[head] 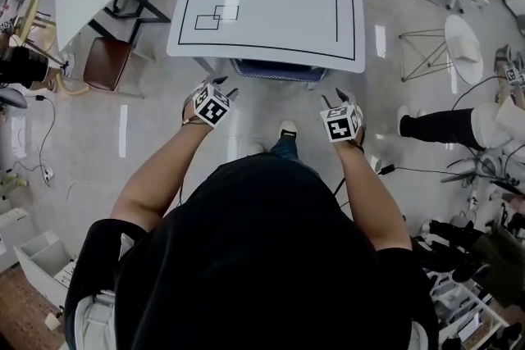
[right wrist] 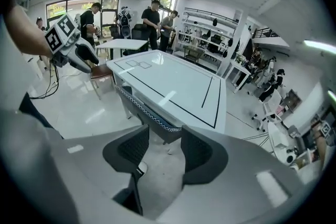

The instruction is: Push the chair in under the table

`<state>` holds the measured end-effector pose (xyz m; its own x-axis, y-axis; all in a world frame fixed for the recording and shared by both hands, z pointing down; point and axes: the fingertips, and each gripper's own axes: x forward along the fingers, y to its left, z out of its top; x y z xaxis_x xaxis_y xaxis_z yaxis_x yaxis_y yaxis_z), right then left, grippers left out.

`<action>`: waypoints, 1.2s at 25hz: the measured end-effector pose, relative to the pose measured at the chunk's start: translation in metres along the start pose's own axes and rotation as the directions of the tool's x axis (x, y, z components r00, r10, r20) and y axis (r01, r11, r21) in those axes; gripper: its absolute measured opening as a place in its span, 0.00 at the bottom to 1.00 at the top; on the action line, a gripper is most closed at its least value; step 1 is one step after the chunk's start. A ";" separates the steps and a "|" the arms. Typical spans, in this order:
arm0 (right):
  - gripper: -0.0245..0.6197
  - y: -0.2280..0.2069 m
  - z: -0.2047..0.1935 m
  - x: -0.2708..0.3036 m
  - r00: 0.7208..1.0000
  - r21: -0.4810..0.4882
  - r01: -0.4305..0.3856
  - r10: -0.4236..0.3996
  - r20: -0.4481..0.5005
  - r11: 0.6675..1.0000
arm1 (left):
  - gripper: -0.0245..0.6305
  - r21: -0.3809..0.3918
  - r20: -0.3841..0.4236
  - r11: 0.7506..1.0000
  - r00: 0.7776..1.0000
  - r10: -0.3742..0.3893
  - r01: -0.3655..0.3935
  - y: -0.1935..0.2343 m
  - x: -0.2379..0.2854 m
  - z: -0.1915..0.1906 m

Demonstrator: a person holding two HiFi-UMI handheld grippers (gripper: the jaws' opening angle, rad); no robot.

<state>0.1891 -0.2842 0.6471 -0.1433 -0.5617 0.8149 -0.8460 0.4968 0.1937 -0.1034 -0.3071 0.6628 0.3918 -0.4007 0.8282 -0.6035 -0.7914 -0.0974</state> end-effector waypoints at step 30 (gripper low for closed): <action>0.37 -0.035 0.090 -0.163 0.903 0.330 -0.046 -0.102 0.417 0.943 | 0.43 -0.301 0.531 0.951 0.841 0.104 0.072 0.037 -0.174 0.090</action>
<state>0.1954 -0.2697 0.4580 -0.2576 -0.8335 0.4887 -0.9605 0.2761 -0.0353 -0.1313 -0.3079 0.4652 0.6355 -0.6642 0.3937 -0.7543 -0.6428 0.1333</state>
